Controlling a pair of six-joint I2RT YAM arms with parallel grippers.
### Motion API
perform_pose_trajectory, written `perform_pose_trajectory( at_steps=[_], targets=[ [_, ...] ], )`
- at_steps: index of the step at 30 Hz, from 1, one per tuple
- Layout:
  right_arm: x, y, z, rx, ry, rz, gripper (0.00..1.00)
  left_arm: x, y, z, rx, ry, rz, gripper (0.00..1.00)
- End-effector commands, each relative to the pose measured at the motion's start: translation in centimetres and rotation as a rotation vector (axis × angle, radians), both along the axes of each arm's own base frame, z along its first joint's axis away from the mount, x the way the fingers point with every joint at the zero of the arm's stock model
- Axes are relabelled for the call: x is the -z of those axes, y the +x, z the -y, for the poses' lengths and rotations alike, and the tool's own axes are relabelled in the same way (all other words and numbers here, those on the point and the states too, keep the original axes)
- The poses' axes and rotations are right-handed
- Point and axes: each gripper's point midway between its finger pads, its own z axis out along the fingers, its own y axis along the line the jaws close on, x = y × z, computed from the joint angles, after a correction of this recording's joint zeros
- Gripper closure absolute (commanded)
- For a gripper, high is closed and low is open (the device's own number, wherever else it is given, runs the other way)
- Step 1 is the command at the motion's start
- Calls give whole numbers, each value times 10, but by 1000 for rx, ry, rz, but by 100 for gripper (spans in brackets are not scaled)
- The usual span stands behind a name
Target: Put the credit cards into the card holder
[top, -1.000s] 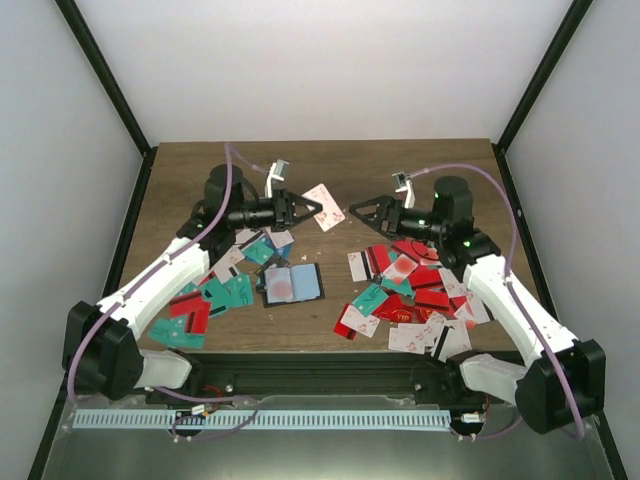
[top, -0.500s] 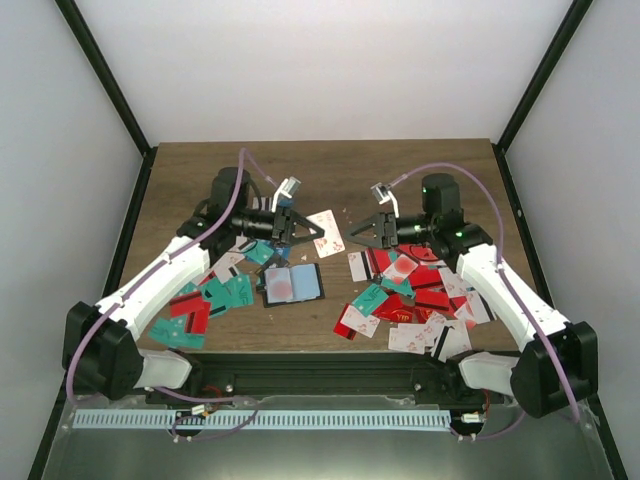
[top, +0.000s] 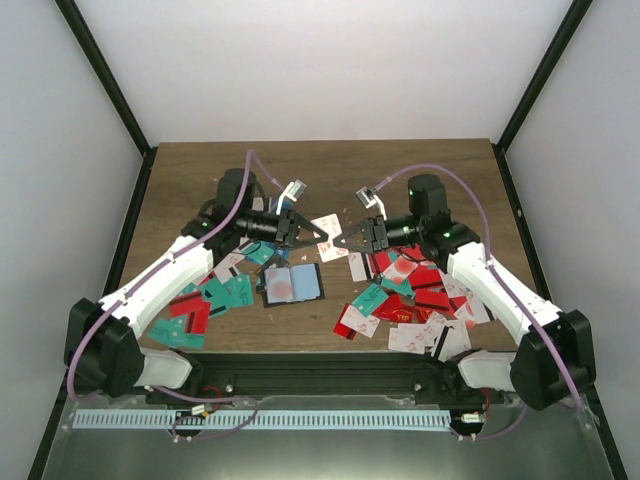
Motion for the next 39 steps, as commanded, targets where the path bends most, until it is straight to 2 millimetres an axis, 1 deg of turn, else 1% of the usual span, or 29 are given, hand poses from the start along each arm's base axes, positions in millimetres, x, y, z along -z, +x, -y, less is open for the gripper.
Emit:
perform_pose_trajectory(
  at_steps=[1, 3, 4, 6, 7, 8, 10, 11, 13, 15, 17, 19, 23, 28, 33, 39],
  targets=[
    [-9, 1, -4, -2, 13, 28, 99, -4, -1, 1, 13, -1, 32, 95],
    [0, 4, -3, 26, -10, 15, 99, 4, 2, 0, -10, 37, 45, 85],
    [5, 6, -3, 39, -23, 5, 99, 12, 6, -3, -36, 73, 51, 78],
    [21, 11, -3, 70, -54, -20, 99, 30, 17, -11, -102, 166, 48, 64],
    [29, 13, -3, 81, -69, -33, 99, 42, 20, -17, -128, 216, 40, 58],
    [37, 15, -3, 93, -86, -41, 99, 53, 23, -23, -156, 265, 36, 54],
    [54, 19, -3, 112, -123, -53, 99, 76, 29, -36, -208, 374, 41, 50],
    [61, 21, -4, 121, -140, -64, 99, 88, 32, -45, -243, 444, 44, 50],
    [77, 24, -7, 134, -173, -94, 99, 116, 38, -68, -315, 609, 44, 51],
    [91, 25, -12, 137, -202, -113, 99, 140, 36, -86, -341, 737, 24, 56],
    [105, 26, -20, 133, -234, -128, 99, 158, 33, -98, -353, 819, 8, 61],
    [120, 28, -26, 134, -267, -143, 99, 170, 31, -107, -362, 871, -8, 66],
    [148, 31, -35, 131, -318, -179, 99, 190, 29, -115, -377, 922, -35, 75],
    [166, 29, -50, 89, -350, -186, 99, 212, 27, -123, -385, 974, -67, 85],
    [182, 28, -61, 67, -379, -205, 99, 233, 23, -132, -384, 1027, -98, 87],
    [200, 26, -69, 34, -405, -221, 99, 248, 25, -134, -384, 1045, -105, 87]
  ],
)
